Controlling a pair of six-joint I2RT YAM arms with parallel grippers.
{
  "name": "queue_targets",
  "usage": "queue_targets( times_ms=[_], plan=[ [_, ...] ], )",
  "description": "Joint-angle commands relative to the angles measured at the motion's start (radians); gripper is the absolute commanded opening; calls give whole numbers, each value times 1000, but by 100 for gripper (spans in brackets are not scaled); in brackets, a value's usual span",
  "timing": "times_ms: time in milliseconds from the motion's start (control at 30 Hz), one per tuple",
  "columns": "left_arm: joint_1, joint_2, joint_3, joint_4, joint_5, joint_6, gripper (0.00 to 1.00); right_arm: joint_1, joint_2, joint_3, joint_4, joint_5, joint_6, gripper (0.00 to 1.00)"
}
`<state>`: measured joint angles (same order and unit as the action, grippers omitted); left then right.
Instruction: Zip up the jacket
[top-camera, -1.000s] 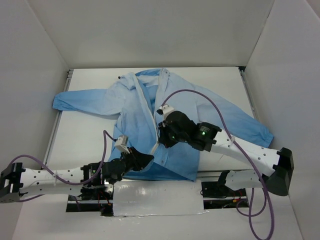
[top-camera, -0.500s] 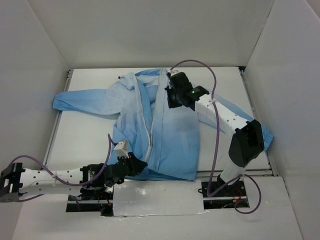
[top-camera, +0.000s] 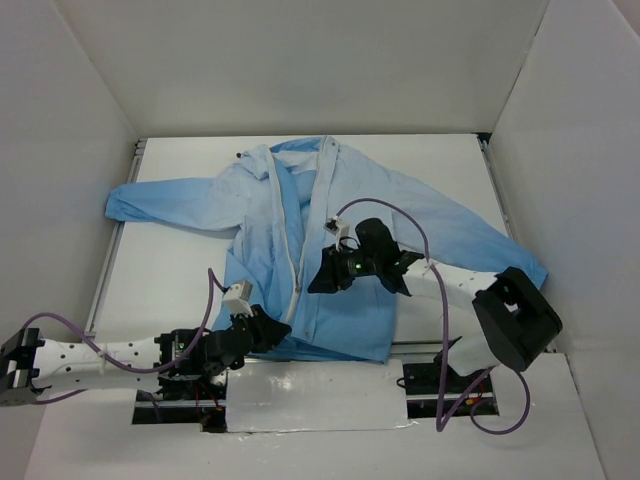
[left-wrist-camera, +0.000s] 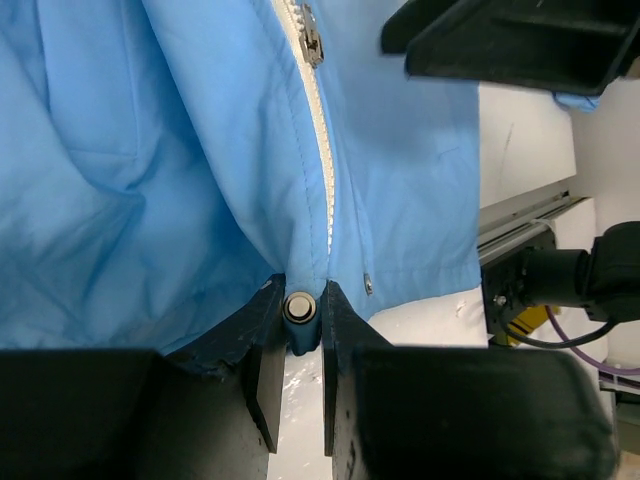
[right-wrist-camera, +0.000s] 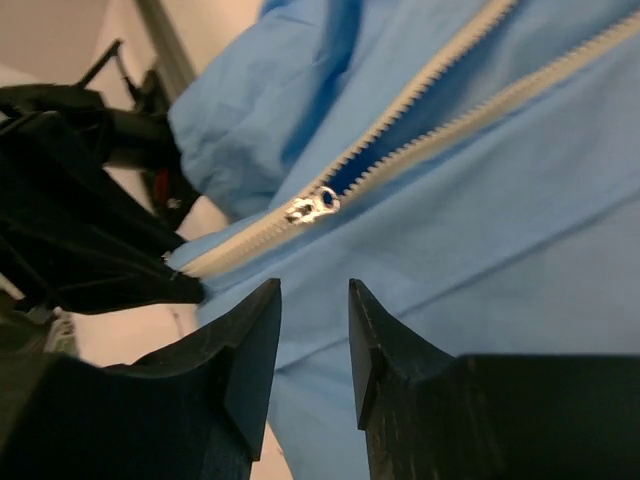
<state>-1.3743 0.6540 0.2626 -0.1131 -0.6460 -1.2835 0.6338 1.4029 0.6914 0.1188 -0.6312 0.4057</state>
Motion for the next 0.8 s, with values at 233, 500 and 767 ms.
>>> queue_targets(
  times_ms=[233, 500, 767],
  plan=[
    [-8, -13, -17, 105, -3, 35, 0, 6, 218, 8, 536, -197, 159, 45],
    [-8, -17, -5, 105, -7, 52, 0, 6, 237, 10, 533, -223, 151, 43],
    [-8, -22, 1, 93, -23, 59, 0, 6, 245, -9, 522, -234, 148, 31]
  ],
)
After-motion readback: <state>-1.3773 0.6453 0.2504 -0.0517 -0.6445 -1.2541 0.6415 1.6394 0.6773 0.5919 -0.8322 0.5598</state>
